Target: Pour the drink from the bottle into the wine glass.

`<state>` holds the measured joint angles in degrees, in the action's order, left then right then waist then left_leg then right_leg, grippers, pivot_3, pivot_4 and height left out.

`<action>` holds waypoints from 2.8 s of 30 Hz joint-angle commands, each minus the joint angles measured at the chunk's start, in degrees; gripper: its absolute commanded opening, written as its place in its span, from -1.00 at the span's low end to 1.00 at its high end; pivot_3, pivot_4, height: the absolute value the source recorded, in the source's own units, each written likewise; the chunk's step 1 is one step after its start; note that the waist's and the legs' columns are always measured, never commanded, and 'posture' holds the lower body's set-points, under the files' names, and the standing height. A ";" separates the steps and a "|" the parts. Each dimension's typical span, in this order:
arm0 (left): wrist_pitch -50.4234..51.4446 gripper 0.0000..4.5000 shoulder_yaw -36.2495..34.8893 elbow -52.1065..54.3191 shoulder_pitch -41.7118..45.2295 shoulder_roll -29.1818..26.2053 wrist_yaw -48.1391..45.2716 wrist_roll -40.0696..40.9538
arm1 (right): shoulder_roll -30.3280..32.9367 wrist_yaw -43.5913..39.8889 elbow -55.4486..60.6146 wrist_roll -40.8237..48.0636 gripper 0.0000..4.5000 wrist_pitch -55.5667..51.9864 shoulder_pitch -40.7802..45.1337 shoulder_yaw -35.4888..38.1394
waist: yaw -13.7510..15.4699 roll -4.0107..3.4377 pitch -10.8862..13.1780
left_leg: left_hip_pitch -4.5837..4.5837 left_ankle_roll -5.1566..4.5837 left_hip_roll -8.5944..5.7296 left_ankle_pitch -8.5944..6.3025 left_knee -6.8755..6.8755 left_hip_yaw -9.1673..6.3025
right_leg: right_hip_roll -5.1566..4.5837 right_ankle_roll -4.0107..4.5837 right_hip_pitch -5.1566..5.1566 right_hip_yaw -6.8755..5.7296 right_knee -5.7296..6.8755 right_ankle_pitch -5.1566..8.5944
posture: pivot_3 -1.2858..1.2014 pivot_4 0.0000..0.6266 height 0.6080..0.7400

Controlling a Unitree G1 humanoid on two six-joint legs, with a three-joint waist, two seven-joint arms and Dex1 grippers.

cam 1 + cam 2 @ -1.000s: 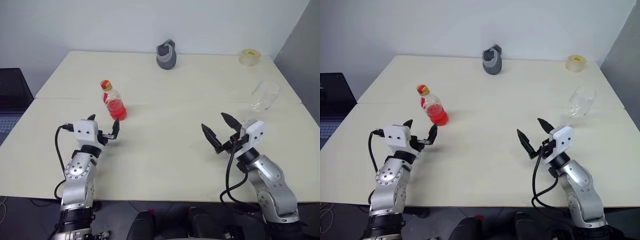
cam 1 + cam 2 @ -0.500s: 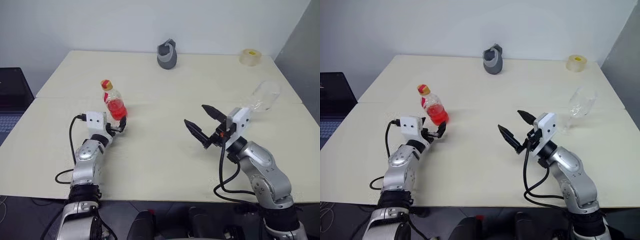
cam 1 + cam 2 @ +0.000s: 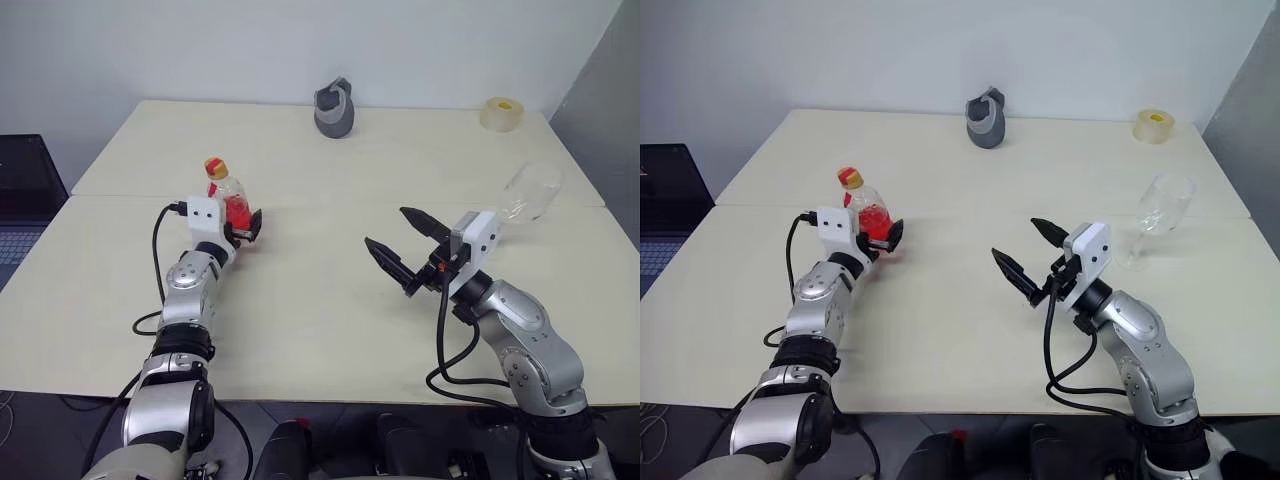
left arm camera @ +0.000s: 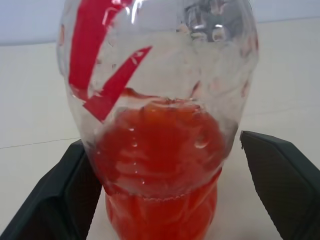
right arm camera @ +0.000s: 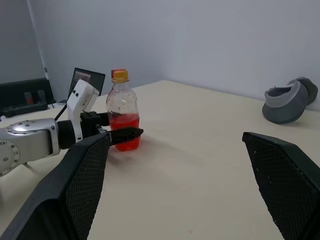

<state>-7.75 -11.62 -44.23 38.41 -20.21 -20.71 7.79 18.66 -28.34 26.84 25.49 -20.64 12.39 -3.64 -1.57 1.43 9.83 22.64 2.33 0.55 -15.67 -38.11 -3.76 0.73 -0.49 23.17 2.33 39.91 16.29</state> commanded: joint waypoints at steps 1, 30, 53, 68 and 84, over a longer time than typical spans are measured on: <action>-2.28 0.72 -0.04 -0.98 2.09 -0.69 -0.99 0.18 | 0.38 -0.22 3.56 0.31 1.00 -0.21 0.80 -0.11 | 0.00 0.00 0.00 | 0.00 0.00 0.00 0.00 0.00 0.01 | 0.00 0.00 0.00 0.00 0.00 0.00 | 0.03 -0.52 1.00; 16.61 -0.15 20.52 40.11 -13.48 0.47 -30.33 6.39 | 8.96 -0.41 10.24 9.07 1.00 -20.79 13.67 -1.08 | -0.28 0.01 0.02 | 0.07 0.02 0.06 0.02 -0.04 -0.17 | 0.09 0.02 0.03 0.06 0.03 0.00 | 0.03 -0.52 1.00; 14.13 -0.15 21.77 38.94 -13.68 1.34 -30.70 4.14 | 4.49 0.61 5.05 -0.03 0.24 -18.36 14.56 -6.89 | -0.07 0.00 0.02 | 0.14 0.01 -0.01 0.02 -0.06 -0.18 | 0.03 0.02 0.03 0.03 -0.03 0.01 | 0.03 -0.52 1.00; 13.18 -0.39 24.41 41.98 -14.84 -0.49 -36.38 4.47 | 16.11 -31.62 -15.13 -3.18 -0.46 -0.64 25.05 -10.22 | -0.12 -0.03 0.08 | 0.08 0.00 -0.03 0.01 -0.05 -0.08 | 0.06 0.02 0.03 -0.05 -0.04 0.01 | 0.03 -0.52 1.00; 15.13 -0.53 23.01 42.11 -14.88 4.52 -27.79 4.46 | 17.39 -25.28 -2.61 7.30 0.30 -15.24 21.08 2.54 | 0.45 -0.04 0.10 | 0.26 0.00 -0.02 0.01 -0.18 -0.26 | -0.04 0.03 0.04 -0.01 -0.05 0.01 | 0.03 -0.52 1.00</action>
<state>7.58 12.93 -4.71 22.92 -16.55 -50.09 11.30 36.48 -57.88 18.43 29.84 -33.54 34.03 -5.15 -1.12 1.38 9.93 22.89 2.32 0.53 -15.66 -38.26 -4.03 0.69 -0.47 23.21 2.32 39.85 16.30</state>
